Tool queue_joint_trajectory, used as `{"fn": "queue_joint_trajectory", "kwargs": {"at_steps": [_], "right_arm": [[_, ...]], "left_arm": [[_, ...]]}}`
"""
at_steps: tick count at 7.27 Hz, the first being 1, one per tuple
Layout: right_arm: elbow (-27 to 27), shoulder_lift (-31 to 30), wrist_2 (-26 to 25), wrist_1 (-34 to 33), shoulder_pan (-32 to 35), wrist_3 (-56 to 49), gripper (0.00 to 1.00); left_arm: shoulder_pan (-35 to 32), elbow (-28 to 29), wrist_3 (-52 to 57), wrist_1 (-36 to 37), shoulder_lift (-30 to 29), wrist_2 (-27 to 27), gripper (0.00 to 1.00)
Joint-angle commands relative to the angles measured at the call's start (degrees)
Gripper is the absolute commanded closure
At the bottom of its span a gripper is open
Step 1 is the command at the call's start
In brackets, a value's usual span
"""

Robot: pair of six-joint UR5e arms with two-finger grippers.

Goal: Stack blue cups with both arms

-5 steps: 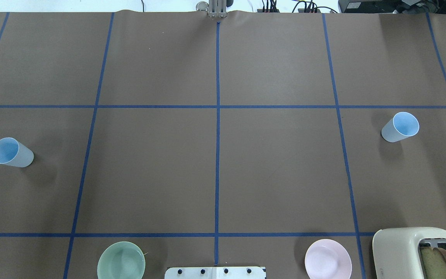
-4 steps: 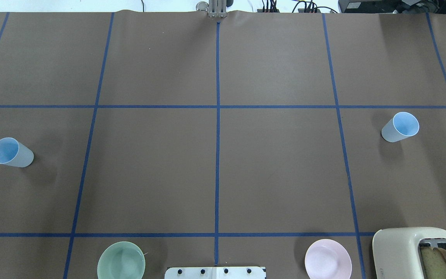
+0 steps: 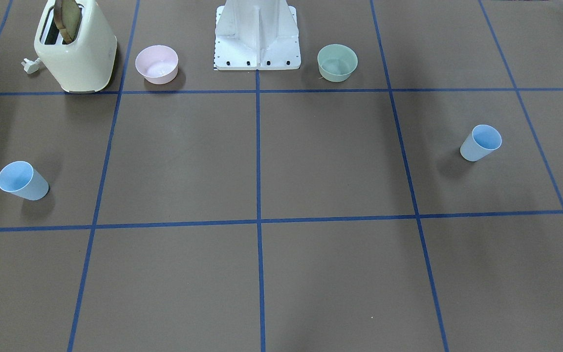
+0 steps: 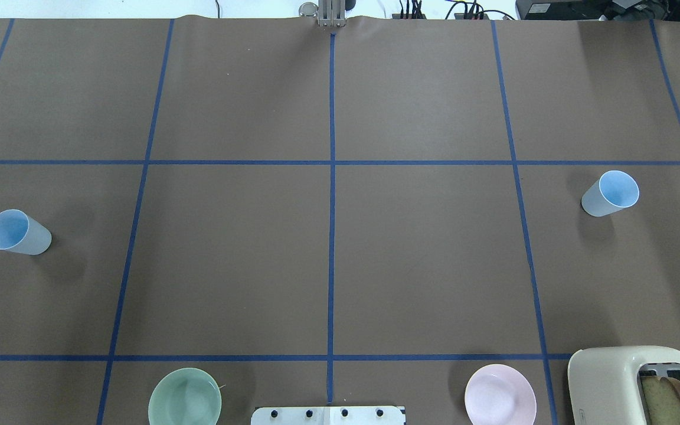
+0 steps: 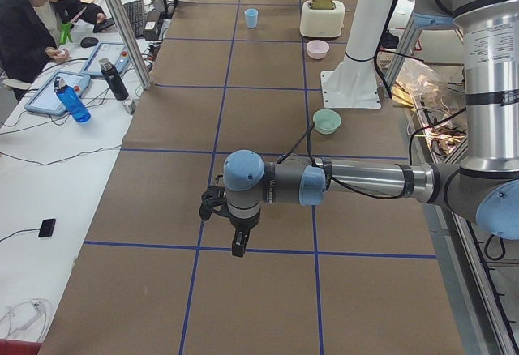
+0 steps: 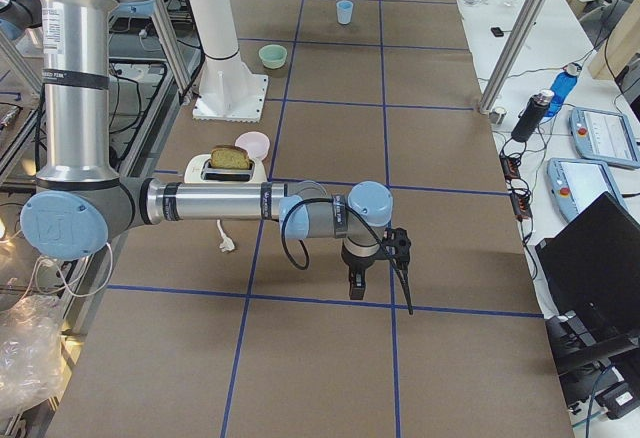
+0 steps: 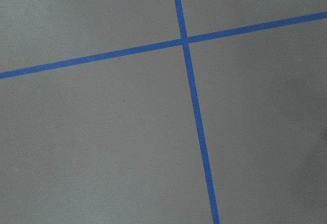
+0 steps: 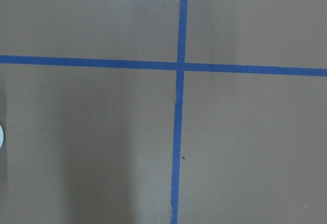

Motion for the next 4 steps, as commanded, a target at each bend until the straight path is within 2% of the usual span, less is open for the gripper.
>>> {"fn": "queue_joint_trajectory", "kwargs": {"at_steps": [1, 4], "right_arm": [[0.1, 0.0, 0.0, 0.0, 0.0, 0.2, 0.0], [0.2, 0.9, 0.0, 0.1, 0.0, 0.1, 0.0]], "left_arm": [[0.0, 0.3, -0.3, 0.1, -0.9, 0.0, 0.02], [0.0, 0.3, -0.5, 0.1, -2.3, 0.0, 0.02]]}}
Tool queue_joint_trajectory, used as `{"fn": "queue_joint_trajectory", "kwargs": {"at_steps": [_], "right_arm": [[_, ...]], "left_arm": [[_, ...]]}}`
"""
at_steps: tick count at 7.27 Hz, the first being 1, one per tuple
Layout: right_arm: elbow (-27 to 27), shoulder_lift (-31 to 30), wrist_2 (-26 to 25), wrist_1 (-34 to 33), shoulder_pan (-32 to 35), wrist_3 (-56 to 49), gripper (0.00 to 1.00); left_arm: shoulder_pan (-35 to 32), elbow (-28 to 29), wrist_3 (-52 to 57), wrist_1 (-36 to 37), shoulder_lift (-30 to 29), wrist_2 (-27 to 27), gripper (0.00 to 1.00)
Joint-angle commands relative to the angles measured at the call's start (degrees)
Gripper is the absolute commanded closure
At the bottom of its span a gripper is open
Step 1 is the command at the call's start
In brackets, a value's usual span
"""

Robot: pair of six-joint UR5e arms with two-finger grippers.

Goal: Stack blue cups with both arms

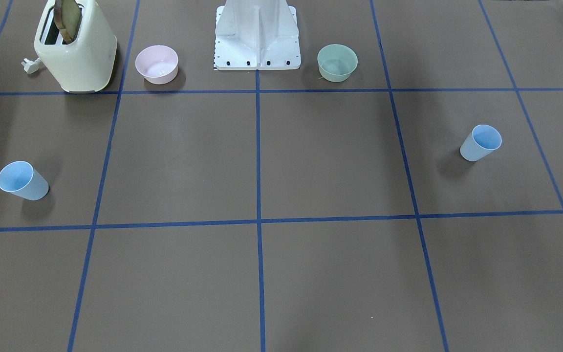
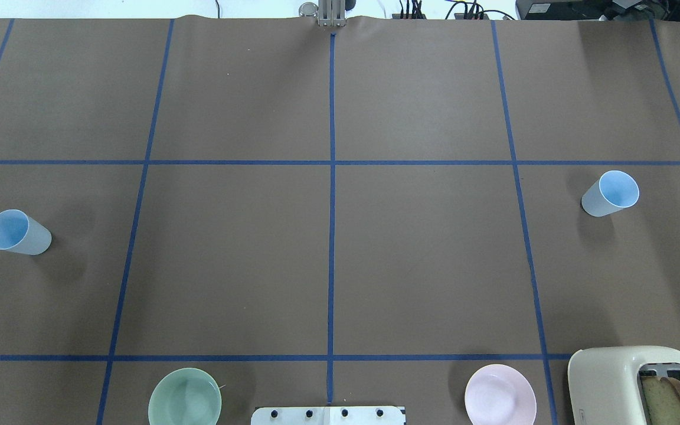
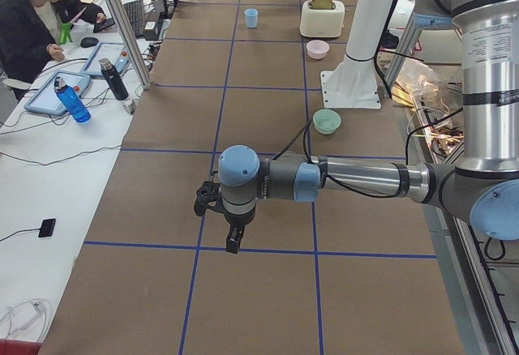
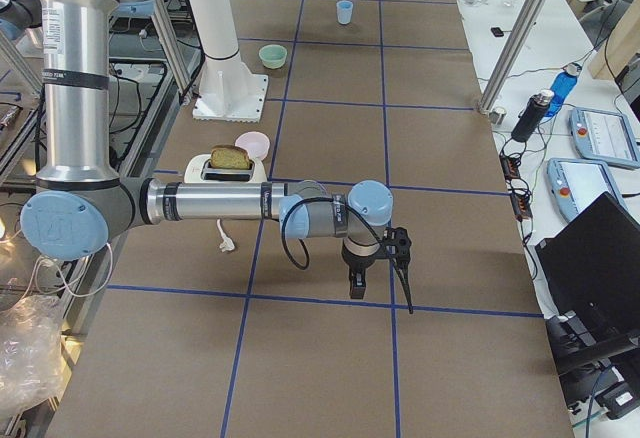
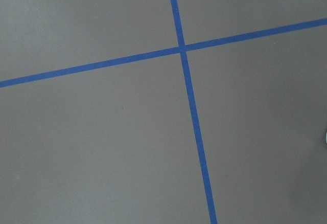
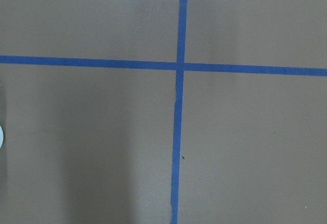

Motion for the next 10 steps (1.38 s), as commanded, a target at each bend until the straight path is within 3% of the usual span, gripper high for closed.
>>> {"fn": "queue_joint_trajectory", "kwargs": {"at_steps": [1, 2, 4, 5, 7, 9, 10], "right_arm": [[-0.1, 1.3, 0.0, 0.0, -0.1, -0.1, 0.0], [0.1, 3.2, -0.2, 0.3, 0.0, -0.5, 0.0], [-0.6, 4.3, -0.5, 11.7, -0.1, 0.1, 0.0], [-0.6, 4.4, -0.5, 14.3, -0.2, 0.9, 0.0], [-0.1, 6.8, -0.3, 14.6, -2.4, 2.1, 0.0], [-0.2, 7.5, -0.2, 17.7, -4.1, 2.0, 0.0], [-0.2, 7.0, -0.2, 18.7, -5.1, 2.1, 0.0]], "left_arm": [[0.0, 0.1, 0.0, 0.0, -0.8, 0.0, 0.02], [0.0, 0.0, -0.1, 0.0, -1.0, 0.0, 0.02], [-0.1, -0.3, -0.3, 0.1, -3.1, 0.5, 0.02], [0.0, -0.4, 0.1, -0.1, -3.8, 0.0, 0.02], [0.0, 2.3, -0.1, -6.7, -9.8, -0.2, 0.02], [0.0, 1.3, -0.4, -10.6, -8.5, -4.2, 0.02], [2.0, 1.7, -5.8, -13.8, -8.7, -4.2, 0.02]]}}
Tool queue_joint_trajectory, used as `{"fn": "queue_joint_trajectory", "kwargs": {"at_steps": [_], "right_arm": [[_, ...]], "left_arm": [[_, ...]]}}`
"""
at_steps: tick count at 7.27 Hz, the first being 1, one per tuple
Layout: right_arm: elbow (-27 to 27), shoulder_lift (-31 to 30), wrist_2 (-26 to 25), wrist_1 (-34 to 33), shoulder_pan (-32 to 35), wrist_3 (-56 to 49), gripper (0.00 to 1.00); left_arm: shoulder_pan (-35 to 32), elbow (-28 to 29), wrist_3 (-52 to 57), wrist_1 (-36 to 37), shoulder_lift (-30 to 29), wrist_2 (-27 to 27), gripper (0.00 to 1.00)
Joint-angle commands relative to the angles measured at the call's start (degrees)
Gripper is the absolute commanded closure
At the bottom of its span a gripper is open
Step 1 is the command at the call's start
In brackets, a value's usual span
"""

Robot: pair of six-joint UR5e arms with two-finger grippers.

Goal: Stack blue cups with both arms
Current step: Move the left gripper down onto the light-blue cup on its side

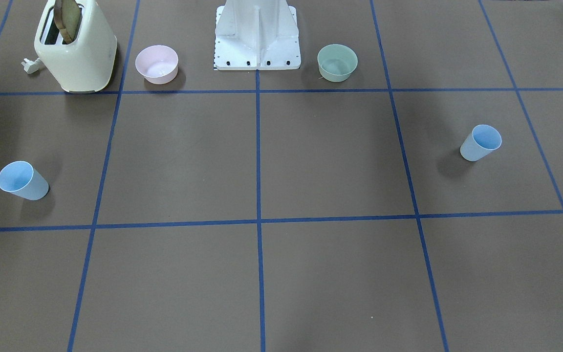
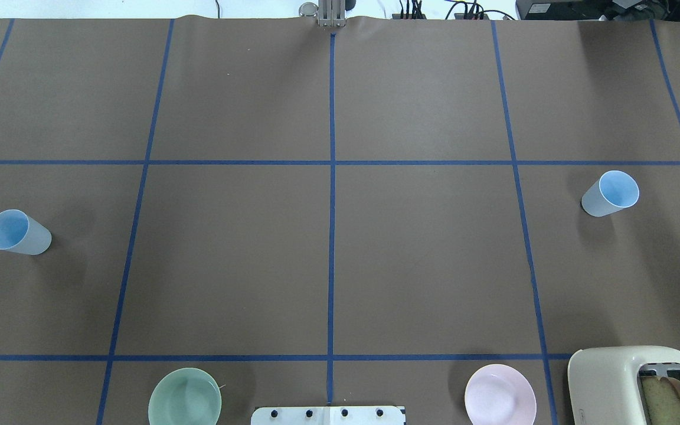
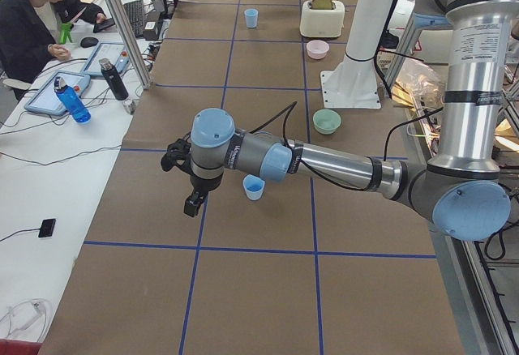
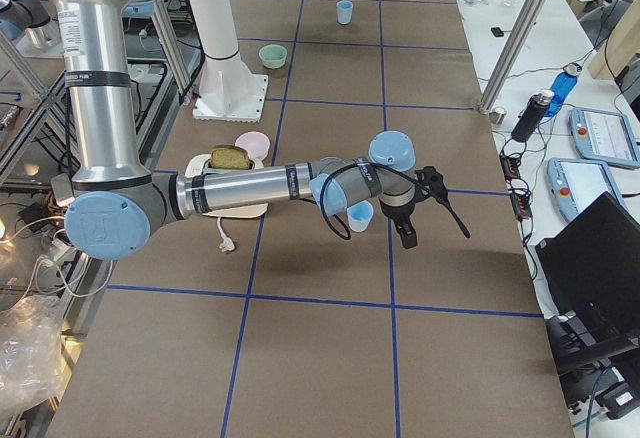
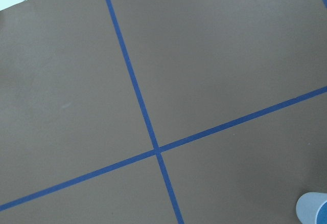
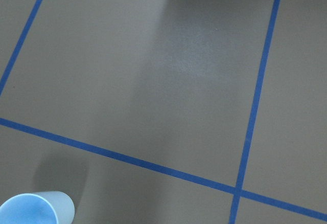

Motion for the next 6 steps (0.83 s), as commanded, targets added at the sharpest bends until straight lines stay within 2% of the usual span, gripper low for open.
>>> {"fn": "queue_joint_trajectory", "kwargs": {"at_steps": [1, 2, 4, 6], "right_arm": [[-0.1, -0.2, -0.2, 1.7, -2.3, 1.6, 0.0], [0.1, -0.2, -0.3, 1.8, -3.1, 4.2, 0.0], [0.0, -0.4, -0.8, 2.5, -3.1, 4.2, 0.0], [0.1, -0.5, -0.8, 2.5, -3.1, 4.2, 0.0]], "left_arm": [[6.0, -0.4, -10.0, -4.3, 0.2, -1.0, 0.02], [8.8, -0.4, -17.7, -8.2, 2.9, -0.3, 0.02], [18.7, -0.4, -33.2, -18.5, 7.3, 5.6, 0.02], [26.6, -0.3, -37.8, -27.4, 11.6, 11.1, 0.02]]}}
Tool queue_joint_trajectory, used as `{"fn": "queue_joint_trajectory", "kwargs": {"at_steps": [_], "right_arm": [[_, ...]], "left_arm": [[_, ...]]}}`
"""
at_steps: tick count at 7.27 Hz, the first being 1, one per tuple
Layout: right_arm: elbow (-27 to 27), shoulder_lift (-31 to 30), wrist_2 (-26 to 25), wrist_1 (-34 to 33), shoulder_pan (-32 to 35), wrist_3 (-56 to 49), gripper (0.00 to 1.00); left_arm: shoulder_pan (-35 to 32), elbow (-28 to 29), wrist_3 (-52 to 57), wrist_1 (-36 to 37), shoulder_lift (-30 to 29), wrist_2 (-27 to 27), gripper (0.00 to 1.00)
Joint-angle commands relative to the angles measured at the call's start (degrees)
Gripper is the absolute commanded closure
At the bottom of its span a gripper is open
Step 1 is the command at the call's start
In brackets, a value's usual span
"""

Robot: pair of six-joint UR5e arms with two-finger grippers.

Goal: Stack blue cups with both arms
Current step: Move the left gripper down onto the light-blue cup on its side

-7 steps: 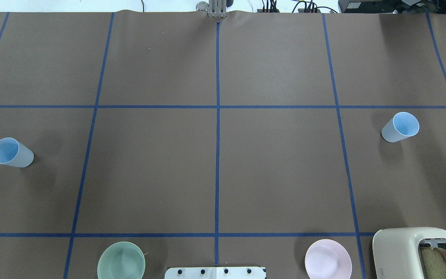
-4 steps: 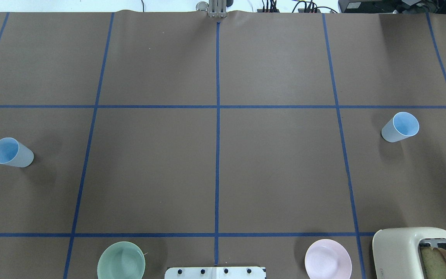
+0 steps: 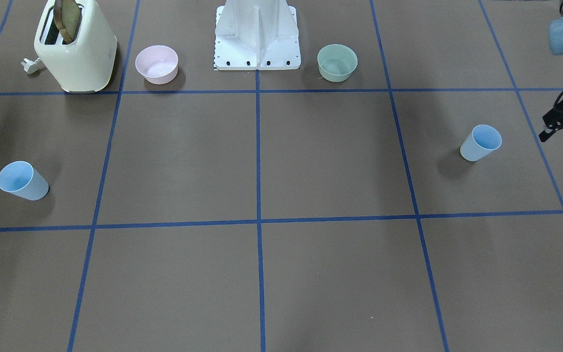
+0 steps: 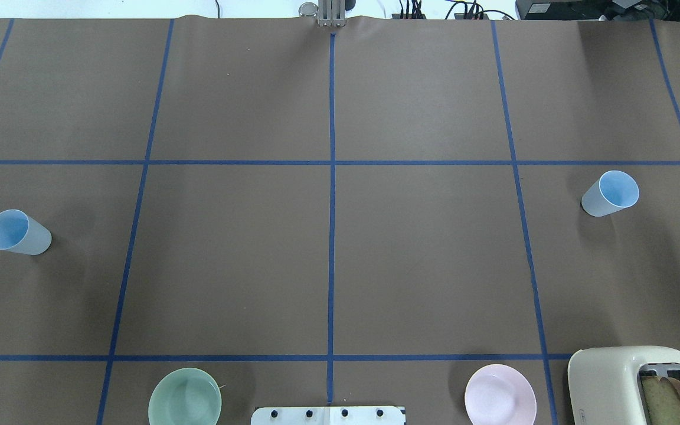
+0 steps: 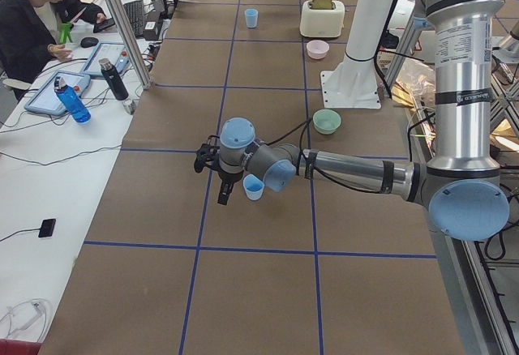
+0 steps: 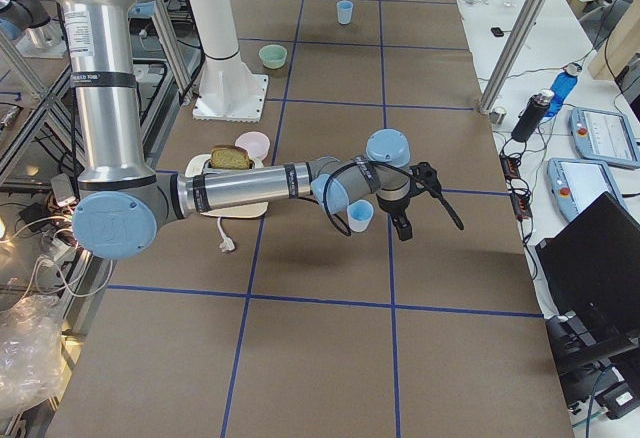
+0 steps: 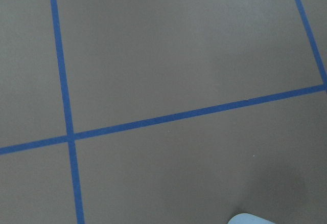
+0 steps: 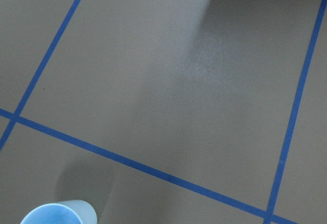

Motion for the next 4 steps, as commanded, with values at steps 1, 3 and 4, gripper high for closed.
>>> {"fn": "queue_joint_trajectory", "kwargs": {"at_steps": [1, 3, 4], "right_arm": [[0.0, -0.1, -0.1, 0.0, 0.0, 0.0, 0.0], [-0.1, -0.1, -0.1, 0.0, 0.0, 0.0, 0.0], [-0.1, -0.1, -0.1, 0.0, 0.0, 0.0, 0.0]], "left_arm": [[5.9, 0.1, -3.2, -7.6, 4.5, 3.3, 0.02], [9.0, 0.1, -3.0, -7.7, 4.4, 4.4, 0.15], [10.4, 0.1, -3.0, -7.7, 4.5, 4.9, 0.24]]}}
